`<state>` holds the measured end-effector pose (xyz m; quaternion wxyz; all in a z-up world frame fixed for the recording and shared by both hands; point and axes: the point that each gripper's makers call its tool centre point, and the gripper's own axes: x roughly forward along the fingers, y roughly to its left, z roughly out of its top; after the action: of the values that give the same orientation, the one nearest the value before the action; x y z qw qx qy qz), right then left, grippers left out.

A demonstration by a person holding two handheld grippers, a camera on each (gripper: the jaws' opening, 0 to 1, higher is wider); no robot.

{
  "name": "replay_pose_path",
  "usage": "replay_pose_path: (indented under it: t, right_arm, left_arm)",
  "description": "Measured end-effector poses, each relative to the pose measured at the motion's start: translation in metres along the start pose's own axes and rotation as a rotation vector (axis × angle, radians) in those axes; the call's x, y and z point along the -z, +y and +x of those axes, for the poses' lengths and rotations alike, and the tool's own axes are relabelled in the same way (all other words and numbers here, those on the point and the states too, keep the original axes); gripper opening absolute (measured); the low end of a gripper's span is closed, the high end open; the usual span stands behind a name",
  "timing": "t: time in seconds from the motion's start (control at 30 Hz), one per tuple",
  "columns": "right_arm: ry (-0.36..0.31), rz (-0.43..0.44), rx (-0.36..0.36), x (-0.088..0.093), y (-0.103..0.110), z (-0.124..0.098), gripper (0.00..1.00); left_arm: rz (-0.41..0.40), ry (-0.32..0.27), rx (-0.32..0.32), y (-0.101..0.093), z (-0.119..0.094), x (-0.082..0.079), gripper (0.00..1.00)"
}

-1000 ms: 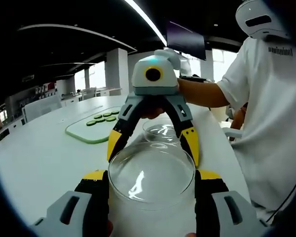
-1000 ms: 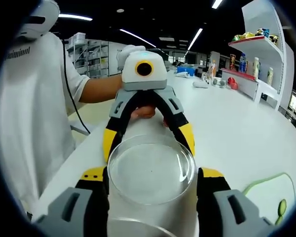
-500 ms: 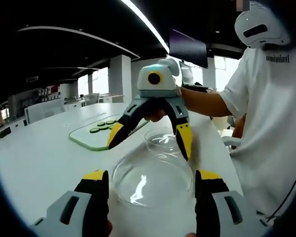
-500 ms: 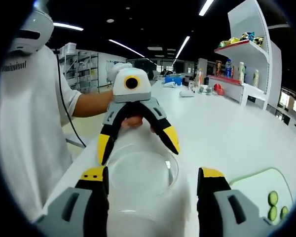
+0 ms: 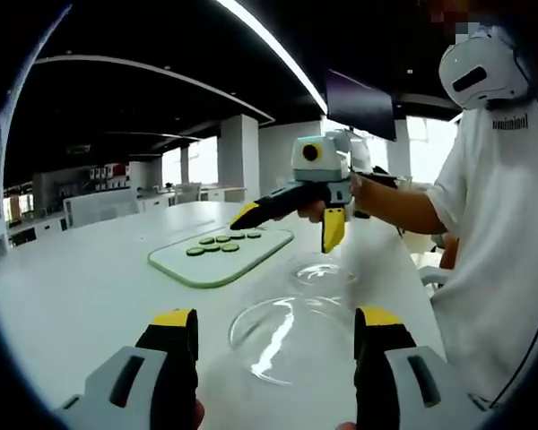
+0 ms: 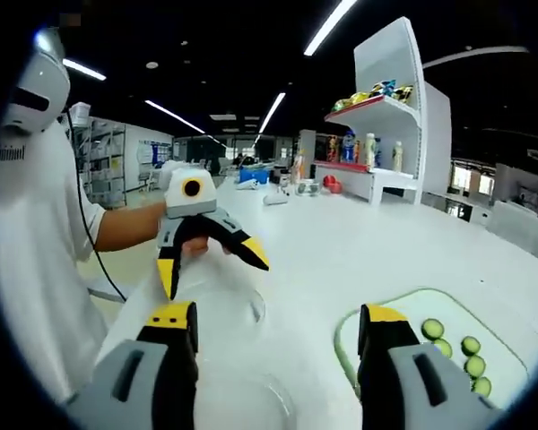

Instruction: Open the petri dish lid, add cucumber slices into the petri dish, and close the lid

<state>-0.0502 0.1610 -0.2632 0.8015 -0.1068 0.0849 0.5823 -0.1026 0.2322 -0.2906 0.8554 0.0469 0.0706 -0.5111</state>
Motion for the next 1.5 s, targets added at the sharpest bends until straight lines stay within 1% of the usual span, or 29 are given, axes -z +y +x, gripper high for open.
replay_pose_path:
  t: [0.1,0.2,0.27,0.37,0.4,0.47,0.5,0.57,0.63,0.73,0.93,1.07,1.17,1.23,1.33,1.37,1.5]
  right_arm:
    - [-0.038,0.02,0.091,-0.003,-0.013,-0.017,0.72]
    - [-0.055,0.029,0.157,-0.002,-0.021,-0.032,0.72]
    - [-0.06,0.039,0.178,0.0,-0.023,-0.041,0.72]
    - [-0.072,0.058,0.24,0.005,-0.031,-0.056,0.72]
    - [-0.073,0.06,0.246,0.005,-0.032,-0.057,0.72]
    - [-0.092,0.072,0.3,0.006,-0.04,-0.07,0.72]
    - [-0.1,0.081,0.333,0.008,-0.044,-0.081,0.72]
    - [-0.098,0.083,0.357,0.011,-0.046,-0.094,0.72]
    - [-0.104,0.092,0.404,0.013,-0.052,-0.11,0.72]
    - [-0.125,0.101,0.452,0.014,-0.056,-0.134,0.72]
    - [-0.131,0.086,0.52,0.011,-0.061,-0.168,0.72]
    - [-0.145,0.088,0.584,0.011,-0.067,-0.194,0.71]
    - [-0.163,0.096,0.629,0.011,-0.069,-0.212,0.71]
    - [-0.177,0.095,0.679,0.012,-0.072,-0.225,0.7]
    - [-0.19,0.099,0.762,0.015,-0.079,-0.244,0.69]
    - [-0.194,0.096,0.795,0.016,-0.081,-0.252,0.69]
    - [-0.204,0.102,0.853,0.019,-0.08,-0.274,0.69]
  left_arm:
    - [-0.003,-0.018,-0.033,0.006,-0.002,-0.004,0.71]
    - [-0.008,-0.036,-0.054,0.012,-0.004,-0.008,0.71]
    - [-0.008,-0.036,-0.066,0.015,-0.005,-0.009,0.71]
    - [0.001,-0.04,-0.089,0.019,-0.008,-0.01,0.71]
    - [0.002,-0.041,-0.091,0.02,-0.009,-0.01,0.71]
    - [0.003,-0.051,-0.104,0.022,-0.012,-0.012,0.71]
    - [0.0,-0.057,-0.111,0.024,-0.014,-0.014,0.71]
    - [0.009,-0.061,-0.121,0.025,-0.016,-0.016,0.71]
    - [0.013,-0.067,-0.129,0.026,-0.018,-0.019,0.71]
    - [0.02,-0.078,-0.136,0.026,-0.021,-0.023,0.71]
    - [0.038,-0.09,-0.158,0.029,-0.026,-0.031,0.71]
    - [0.04,-0.097,-0.18,0.032,-0.029,-0.034,0.71]
    - [0.042,-0.106,-0.211,0.035,-0.032,-0.037,0.71]
    - [0.039,-0.112,-0.224,0.036,-0.034,-0.039,0.7]
    - [0.047,-0.105,-0.276,0.041,-0.038,-0.041,0.7]
    - [0.046,-0.104,-0.281,0.04,-0.039,-0.041,0.7]
    - [0.047,-0.114,-0.32,0.04,-0.045,-0.043,0.69]
